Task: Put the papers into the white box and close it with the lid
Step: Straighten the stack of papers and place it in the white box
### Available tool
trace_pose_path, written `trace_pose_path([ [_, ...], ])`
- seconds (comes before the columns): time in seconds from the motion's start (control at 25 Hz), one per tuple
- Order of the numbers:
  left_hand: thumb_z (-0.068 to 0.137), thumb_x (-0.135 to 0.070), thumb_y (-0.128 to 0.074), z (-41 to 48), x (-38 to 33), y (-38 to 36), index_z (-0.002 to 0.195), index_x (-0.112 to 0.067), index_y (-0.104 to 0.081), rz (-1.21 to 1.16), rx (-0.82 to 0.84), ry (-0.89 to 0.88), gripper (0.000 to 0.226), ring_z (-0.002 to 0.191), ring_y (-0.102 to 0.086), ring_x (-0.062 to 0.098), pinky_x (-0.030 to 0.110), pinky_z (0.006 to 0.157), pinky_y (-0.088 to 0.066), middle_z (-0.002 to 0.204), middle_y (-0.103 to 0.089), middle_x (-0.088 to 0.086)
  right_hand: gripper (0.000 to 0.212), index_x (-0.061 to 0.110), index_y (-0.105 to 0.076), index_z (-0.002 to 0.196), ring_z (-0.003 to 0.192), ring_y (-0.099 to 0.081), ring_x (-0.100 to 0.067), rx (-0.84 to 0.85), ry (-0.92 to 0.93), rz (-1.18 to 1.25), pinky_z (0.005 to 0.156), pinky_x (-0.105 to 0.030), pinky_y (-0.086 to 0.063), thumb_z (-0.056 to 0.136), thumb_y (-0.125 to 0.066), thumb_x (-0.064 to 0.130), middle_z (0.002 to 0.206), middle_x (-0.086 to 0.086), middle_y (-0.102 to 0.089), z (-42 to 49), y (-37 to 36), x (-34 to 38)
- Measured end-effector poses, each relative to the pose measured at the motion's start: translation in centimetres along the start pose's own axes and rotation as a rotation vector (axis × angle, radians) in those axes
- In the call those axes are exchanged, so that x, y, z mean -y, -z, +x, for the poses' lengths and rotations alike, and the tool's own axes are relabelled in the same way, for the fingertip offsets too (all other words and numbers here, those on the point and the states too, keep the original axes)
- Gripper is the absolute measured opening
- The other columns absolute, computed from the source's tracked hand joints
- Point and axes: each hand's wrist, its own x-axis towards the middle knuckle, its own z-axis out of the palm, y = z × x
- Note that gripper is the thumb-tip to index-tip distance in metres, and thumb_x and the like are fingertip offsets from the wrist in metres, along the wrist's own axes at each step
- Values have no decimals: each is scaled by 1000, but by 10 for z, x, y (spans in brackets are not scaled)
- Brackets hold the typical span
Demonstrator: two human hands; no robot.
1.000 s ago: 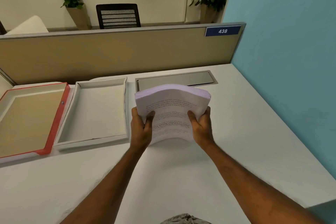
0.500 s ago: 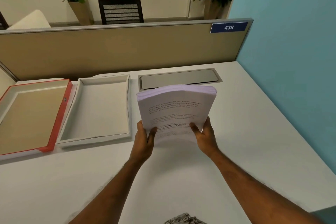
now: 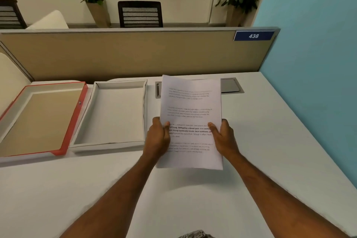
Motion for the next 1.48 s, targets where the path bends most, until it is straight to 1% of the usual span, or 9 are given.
trace_pose_path([
  [0.08, 99, -40, -39, -4, 9, -3, 101, -18, -40, 0, 37, 88, 22, 73, -59, 2, 13, 54, -44, 91, -56, -9, 40, 3, -50, 114, 100, -68, -31, 51, -50, -66, 85, -48, -58, 96, -53, 39, 121, -13, -67, -4, -3, -2],
  [0.2, 100, -37, -40, -20, 29, -7, 100, -15, -42, -2, 85, 188, 22, 76, -58, 3, 14, 56, -44, 97, -58, -2, 40, 3, -52, 114, 96, -69, -27, 110, -90, -105, 76, -37, -58, 96, -53, 39, 120, -12, -68, -15, -12, -10],
  [0.32, 100, -37, -40, -29, 45, 0, 101, -15, -43, -1, 88, 217, 22, 77, -58, 4, 13, 56, -44, 100, -59, -1, 38, 4, -53, 113, 88, -65, -19, 132, -109, -122, 60, -19, -48, 96, -53, 39, 117, -9, -68, -26, -26, -12],
  [0.52, 100, -38, -41, -18, 62, 37, 101, -13, -43, 23, 54, 233, 25, 79, -61, 9, 22, 59, -50, 101, -60, 3, 30, 12, -52, 107, 75, -61, -3, 143, -102, -106, 55, -14, -42, 95, -55, 39, 108, -1, -66, -23, -62, 11],
  [0.6, 100, -38, -41, -6, 68, 59, 102, -12, -43, 34, 35, 244, 26, 84, -63, 17, 30, 66, -53, 104, -61, 5, 29, 15, -51, 106, 75, -61, -3, 146, -90, -97, 56, -16, -44, 94, -56, 41, 105, 1, -65, -14, -79, 29],
  [0.68, 99, -39, -42, 10, 74, 85, 104, -12, -44, 57, 24, 258, 28, 86, -64, 21, 33, 69, -54, 105, -61, 5, 33, 14, -53, 109, 81, -64, -14, 156, -93, -66, 63, -24, -49, 93, -58, 42, 109, -2, -67, -2, -101, 49],
  [0.96, 97, -40, -43, 80, 107, 173, 101, -13, -45, 228, 16, 311, 28, 78, -60, 17, 27, 63, -46, 97, -57, 2, 43, 3, -56, 119, 102, -66, -30, 251, -111, -54, 88, -44, -55, 95, -55, 39, 121, -13, -67, 42, -191, 114],
  [1.12, 98, -37, -44, 116, 131, 205, 94, -12, -45, 257, 28, 303, 25, 65, -50, 8, 18, 50, -32, 91, -53, 0, 44, 2, -54, 121, 105, -66, -31, 307, -150, -64, 91, -46, -55, 96, -53, 38, 123, -14, -66, 67, -237, 135],
  [1.48, 100, -34, -43, 169, 191, 219, 97, -10, -43, 171, 156, 419, 24, 62, -49, 5, 14, 45, -34, 77, -47, -10, 48, 2, -47, 133, 115, -62, -33, 329, -258, -74, 96, -42, -53, 98, -53, 34, 134, -15, -60, 103, -305, 140],
])
